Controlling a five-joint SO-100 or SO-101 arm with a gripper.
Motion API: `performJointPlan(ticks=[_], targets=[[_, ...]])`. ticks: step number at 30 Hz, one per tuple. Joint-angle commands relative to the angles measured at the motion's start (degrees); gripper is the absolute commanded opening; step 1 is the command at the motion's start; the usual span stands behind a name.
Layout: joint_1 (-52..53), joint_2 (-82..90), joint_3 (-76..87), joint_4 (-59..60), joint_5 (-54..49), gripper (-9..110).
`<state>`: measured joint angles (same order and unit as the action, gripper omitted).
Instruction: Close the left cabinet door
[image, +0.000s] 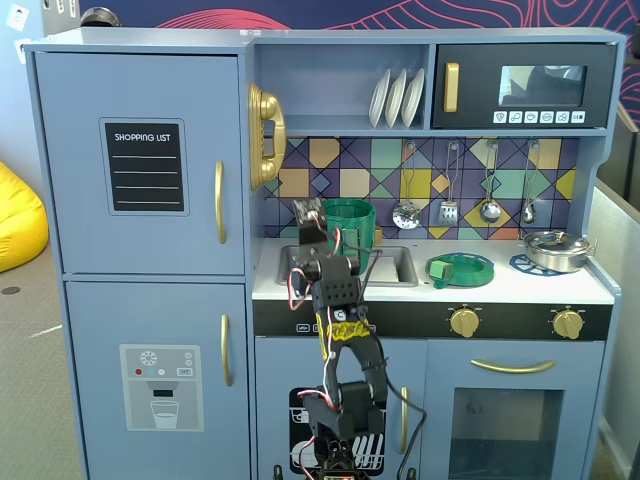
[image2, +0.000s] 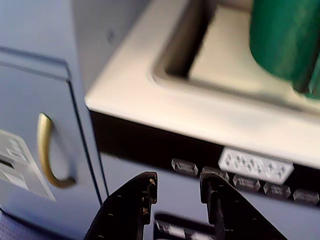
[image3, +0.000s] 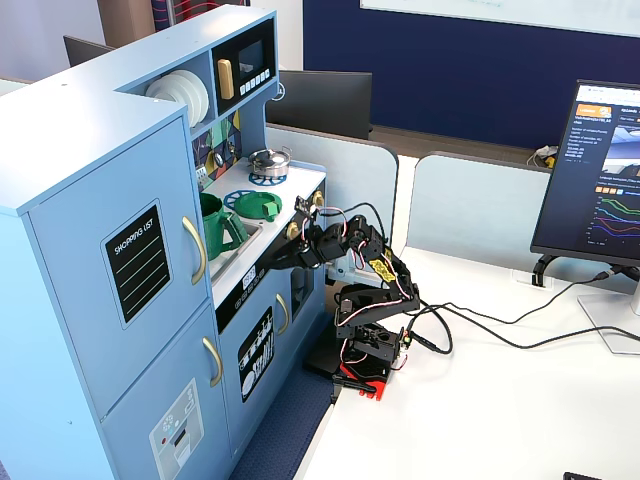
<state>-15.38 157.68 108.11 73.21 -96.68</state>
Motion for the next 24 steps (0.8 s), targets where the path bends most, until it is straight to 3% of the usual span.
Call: performJointPlan(ticks=[1, 15, 24], targets=[[5.45, 2.99, 5.62, 1.41, 2.9, 0], [14.15, 14.68, 44.74, -22.32, -1.67, 0], [18.02, 24.43, 58.71, -26.1, -1.32, 0]])
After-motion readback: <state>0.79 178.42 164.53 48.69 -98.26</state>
